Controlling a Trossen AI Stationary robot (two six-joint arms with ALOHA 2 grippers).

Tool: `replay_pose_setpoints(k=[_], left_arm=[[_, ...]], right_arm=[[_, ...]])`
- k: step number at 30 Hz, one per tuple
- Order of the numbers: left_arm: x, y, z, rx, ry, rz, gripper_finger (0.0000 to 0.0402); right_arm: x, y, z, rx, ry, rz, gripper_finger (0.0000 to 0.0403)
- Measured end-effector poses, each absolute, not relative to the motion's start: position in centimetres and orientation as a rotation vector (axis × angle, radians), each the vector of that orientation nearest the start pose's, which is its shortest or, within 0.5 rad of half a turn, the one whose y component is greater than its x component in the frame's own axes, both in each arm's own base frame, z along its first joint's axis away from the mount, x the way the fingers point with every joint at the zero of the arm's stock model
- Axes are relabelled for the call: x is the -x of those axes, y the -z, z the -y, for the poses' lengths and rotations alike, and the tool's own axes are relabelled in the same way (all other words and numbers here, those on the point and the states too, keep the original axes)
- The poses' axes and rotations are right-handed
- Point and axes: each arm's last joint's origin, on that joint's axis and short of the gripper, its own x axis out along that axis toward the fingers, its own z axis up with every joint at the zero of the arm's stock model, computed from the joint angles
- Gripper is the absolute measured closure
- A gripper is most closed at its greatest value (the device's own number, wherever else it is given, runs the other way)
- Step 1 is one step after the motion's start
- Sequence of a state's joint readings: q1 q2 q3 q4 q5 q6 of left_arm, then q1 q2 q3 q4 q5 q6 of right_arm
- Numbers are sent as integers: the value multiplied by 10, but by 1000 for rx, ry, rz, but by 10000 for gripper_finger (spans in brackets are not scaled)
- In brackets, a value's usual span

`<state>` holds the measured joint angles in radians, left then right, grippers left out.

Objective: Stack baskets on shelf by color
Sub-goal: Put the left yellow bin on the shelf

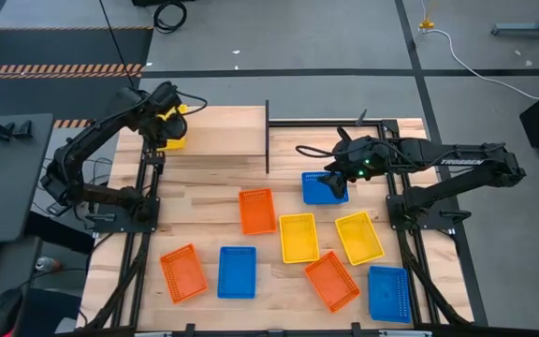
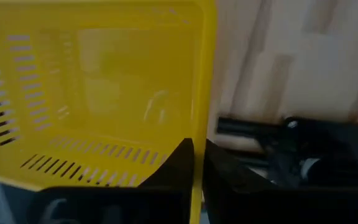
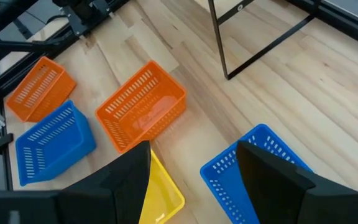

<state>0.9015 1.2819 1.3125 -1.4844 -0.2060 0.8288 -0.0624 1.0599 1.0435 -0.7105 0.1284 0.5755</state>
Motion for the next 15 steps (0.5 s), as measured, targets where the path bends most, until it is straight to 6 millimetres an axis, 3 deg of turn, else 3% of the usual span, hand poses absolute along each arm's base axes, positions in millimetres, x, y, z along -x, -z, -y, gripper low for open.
replay_pose_setpoints(k=[15], left_arm=[[-109, -328, -159, -47, -239, -1708, 377]], right_arm=[[-208, -326, 17, -521, 385, -654, 159]])
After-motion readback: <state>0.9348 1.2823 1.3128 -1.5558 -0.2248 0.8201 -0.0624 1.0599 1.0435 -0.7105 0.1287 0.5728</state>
